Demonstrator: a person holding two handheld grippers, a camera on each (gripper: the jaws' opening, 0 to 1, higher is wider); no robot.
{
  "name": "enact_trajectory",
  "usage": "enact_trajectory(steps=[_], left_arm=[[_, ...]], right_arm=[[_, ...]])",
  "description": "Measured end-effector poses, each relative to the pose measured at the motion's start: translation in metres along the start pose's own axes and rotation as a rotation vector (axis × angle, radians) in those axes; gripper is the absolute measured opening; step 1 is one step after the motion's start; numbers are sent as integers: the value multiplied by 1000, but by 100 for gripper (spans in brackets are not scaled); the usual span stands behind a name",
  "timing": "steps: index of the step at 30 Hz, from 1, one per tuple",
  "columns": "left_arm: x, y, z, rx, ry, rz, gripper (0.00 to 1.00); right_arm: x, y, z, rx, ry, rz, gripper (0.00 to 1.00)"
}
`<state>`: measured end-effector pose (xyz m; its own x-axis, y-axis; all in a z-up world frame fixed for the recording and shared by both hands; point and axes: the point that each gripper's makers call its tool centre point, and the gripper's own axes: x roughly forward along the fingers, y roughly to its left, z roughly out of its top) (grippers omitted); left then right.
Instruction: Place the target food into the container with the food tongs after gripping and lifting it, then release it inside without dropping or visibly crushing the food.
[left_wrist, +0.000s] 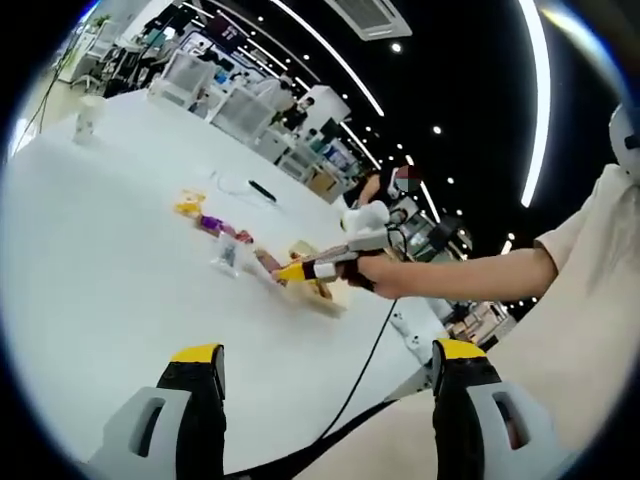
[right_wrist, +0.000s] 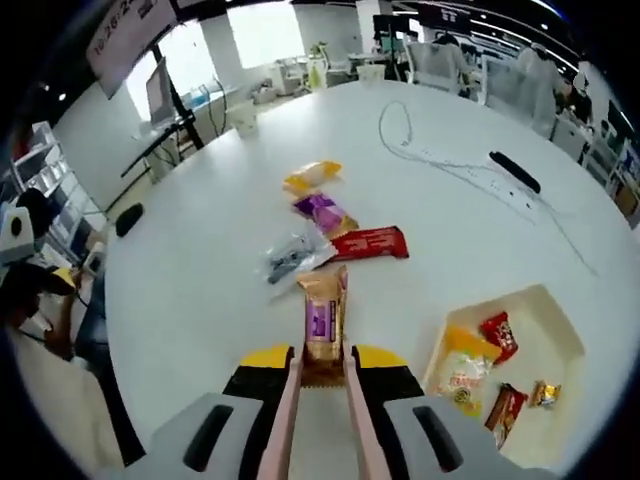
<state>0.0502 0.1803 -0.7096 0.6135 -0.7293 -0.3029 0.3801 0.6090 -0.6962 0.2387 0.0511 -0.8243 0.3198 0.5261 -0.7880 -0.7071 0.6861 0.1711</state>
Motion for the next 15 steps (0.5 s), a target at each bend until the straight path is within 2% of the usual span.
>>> enact_trajectory(steps=[8,15], left_arm=[[-2,-1,8,16,-24,7,85],[0,-7,6,34,-3,5,85]], right_arm=[[-13,4,2,86,-42,21,22],[-22,9,0,177,-70,51,22]])
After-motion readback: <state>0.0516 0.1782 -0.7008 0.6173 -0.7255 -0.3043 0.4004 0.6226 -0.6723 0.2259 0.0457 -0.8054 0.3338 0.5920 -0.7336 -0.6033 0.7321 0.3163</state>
